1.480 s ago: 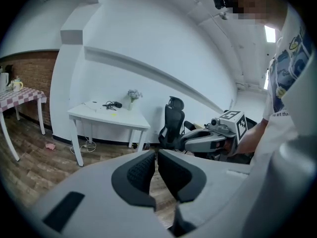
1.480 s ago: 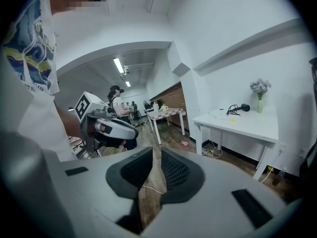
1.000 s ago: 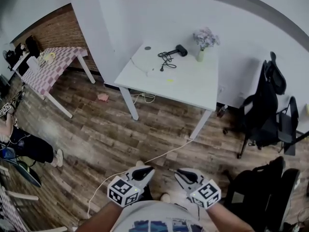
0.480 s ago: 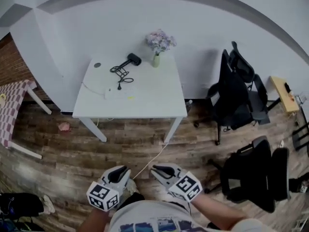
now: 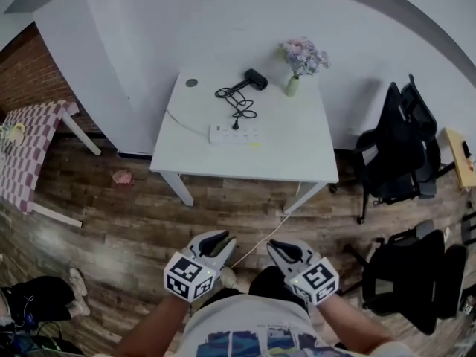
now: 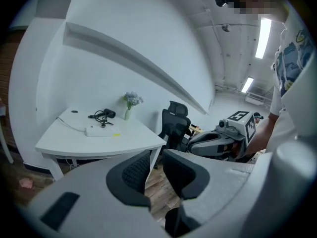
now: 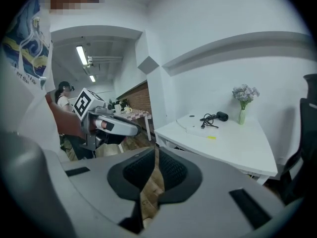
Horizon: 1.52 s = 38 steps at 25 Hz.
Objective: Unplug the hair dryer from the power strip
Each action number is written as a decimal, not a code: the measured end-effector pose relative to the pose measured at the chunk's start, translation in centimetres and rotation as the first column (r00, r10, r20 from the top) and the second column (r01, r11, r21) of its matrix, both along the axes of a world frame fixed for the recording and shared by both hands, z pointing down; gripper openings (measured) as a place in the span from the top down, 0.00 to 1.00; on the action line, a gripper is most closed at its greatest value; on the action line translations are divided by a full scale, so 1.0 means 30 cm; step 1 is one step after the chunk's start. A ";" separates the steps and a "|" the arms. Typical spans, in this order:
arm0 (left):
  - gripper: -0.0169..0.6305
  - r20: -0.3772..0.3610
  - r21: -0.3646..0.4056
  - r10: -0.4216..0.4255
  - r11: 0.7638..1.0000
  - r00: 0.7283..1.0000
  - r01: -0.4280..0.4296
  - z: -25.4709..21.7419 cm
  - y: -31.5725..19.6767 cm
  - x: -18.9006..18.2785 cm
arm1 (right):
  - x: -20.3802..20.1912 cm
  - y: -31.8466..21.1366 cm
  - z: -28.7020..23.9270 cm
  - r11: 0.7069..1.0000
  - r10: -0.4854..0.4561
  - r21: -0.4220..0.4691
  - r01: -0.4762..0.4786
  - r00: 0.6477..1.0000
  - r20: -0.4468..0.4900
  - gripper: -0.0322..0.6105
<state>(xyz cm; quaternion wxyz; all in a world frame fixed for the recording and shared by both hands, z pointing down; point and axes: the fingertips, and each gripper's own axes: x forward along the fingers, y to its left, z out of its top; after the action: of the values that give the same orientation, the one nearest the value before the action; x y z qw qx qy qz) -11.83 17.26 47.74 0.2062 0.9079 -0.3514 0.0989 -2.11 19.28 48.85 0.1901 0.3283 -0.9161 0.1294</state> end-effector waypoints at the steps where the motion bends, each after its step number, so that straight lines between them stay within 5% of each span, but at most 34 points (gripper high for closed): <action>1: 0.87 -0.006 -0.008 -0.005 1.000 1.000 0.005 0.005 -0.017 -0.018 | -0.016 -0.018 0.004 1.000 0.000 -0.007 0.000 1.000 -0.004 0.93; 11: 0.84 -0.004 -0.024 -0.053 0.998 0.999 0.053 0.033 -0.180 -0.116 | -0.132 -0.209 0.014 0.999 -0.049 -0.006 0.049 0.999 0.020 0.96; 22: 0.77 0.061 -0.076 -0.114 0.990 0.992 0.119 0.085 -0.478 -0.189 | -0.163 -0.570 0.074 0.997 -0.068 -0.029 0.070 0.996 0.052 0.89; 38: 0.76 0.179 -0.128 -0.140 0.978 0.974 0.164 0.188 -1.038 -0.070 | -0.023 -1.106 0.282 0.990 -0.096 -0.110 0.092 0.995 -0.029 0.89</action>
<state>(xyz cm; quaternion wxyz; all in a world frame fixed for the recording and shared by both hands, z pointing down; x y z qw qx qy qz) -13.94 -13.89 53.39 0.2468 0.8495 -0.4282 0.1845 -2.79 -13.90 57.31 0.2292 0.2761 -0.9188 0.1645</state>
